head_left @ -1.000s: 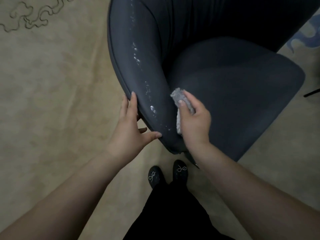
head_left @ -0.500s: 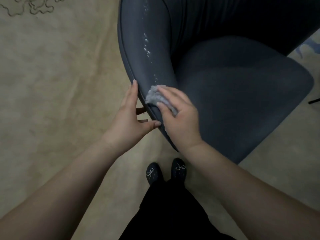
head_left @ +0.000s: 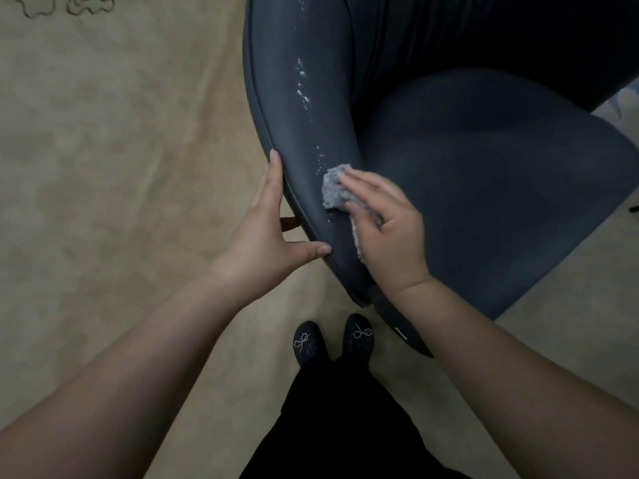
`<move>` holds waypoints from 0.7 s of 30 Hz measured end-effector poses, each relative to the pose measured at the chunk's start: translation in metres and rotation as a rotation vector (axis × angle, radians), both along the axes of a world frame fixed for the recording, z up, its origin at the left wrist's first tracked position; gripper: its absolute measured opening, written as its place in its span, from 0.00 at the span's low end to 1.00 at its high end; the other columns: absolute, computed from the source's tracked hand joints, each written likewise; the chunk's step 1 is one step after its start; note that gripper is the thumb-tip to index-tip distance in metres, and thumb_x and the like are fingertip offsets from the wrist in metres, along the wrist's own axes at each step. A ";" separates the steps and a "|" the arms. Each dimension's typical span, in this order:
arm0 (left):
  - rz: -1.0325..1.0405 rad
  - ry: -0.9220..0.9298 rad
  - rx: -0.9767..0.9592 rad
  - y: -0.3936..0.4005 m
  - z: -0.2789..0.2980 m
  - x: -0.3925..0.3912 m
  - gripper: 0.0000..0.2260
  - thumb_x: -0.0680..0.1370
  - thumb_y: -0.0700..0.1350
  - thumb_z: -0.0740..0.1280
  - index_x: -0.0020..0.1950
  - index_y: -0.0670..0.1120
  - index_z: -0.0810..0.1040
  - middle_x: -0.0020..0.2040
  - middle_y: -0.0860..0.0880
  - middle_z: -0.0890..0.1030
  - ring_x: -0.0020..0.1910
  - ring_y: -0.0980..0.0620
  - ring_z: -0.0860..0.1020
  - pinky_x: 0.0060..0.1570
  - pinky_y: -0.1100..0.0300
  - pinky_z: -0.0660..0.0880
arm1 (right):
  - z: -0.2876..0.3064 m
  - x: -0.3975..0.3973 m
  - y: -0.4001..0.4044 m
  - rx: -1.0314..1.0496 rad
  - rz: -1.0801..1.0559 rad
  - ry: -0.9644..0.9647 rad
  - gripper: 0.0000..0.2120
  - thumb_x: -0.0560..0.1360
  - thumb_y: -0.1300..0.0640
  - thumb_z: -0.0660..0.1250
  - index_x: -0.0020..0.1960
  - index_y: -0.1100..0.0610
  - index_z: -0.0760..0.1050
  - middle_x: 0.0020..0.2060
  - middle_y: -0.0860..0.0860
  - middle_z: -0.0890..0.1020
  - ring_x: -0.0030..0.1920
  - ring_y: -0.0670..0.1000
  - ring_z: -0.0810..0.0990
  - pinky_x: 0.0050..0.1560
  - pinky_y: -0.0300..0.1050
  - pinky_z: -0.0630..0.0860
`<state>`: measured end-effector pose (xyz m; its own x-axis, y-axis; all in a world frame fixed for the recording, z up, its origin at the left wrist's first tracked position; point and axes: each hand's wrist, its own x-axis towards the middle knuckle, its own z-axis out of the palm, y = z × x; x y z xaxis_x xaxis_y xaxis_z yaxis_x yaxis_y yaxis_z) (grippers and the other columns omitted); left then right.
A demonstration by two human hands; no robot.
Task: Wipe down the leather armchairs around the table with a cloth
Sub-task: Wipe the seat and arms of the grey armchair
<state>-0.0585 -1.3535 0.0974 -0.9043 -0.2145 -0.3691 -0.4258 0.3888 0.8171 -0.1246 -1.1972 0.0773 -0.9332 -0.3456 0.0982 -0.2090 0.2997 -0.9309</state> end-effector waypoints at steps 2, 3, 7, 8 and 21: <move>-0.003 0.001 0.008 0.000 0.001 0.001 0.58 0.66 0.45 0.79 0.77 0.59 0.36 0.79 0.62 0.47 0.71 0.54 0.68 0.63 0.60 0.74 | 0.001 -0.003 0.002 0.006 -0.008 -0.012 0.16 0.74 0.71 0.65 0.60 0.62 0.78 0.59 0.55 0.78 0.61 0.46 0.75 0.65 0.35 0.67; -0.005 0.002 0.010 0.000 0.002 0.001 0.58 0.66 0.45 0.79 0.77 0.59 0.36 0.79 0.62 0.47 0.71 0.54 0.68 0.62 0.60 0.75 | 0.002 -0.004 0.001 0.015 0.019 0.002 0.16 0.74 0.70 0.65 0.60 0.62 0.78 0.60 0.54 0.78 0.62 0.47 0.75 0.66 0.36 0.67; -0.006 0.001 0.022 0.000 0.003 0.001 0.58 0.67 0.44 0.79 0.77 0.59 0.36 0.79 0.60 0.46 0.74 0.51 0.64 0.68 0.52 0.70 | 0.002 -0.001 0.002 0.047 0.185 0.144 0.16 0.74 0.70 0.65 0.60 0.60 0.78 0.60 0.53 0.78 0.62 0.53 0.74 0.66 0.45 0.69; -0.006 -0.005 0.025 0.000 0.004 0.000 0.58 0.67 0.44 0.79 0.77 0.59 0.35 0.79 0.60 0.46 0.74 0.52 0.65 0.67 0.53 0.71 | -0.001 0.001 0.009 0.061 0.194 0.175 0.15 0.74 0.70 0.66 0.59 0.60 0.79 0.60 0.53 0.78 0.61 0.53 0.75 0.65 0.45 0.70; 0.025 -0.024 0.072 0.004 0.009 -0.002 0.57 0.67 0.41 0.78 0.77 0.59 0.35 0.79 0.61 0.48 0.69 0.54 0.71 0.58 0.61 0.77 | -0.008 0.007 0.008 0.001 0.116 0.097 0.14 0.74 0.67 0.68 0.58 0.60 0.79 0.60 0.53 0.78 0.62 0.53 0.76 0.64 0.54 0.72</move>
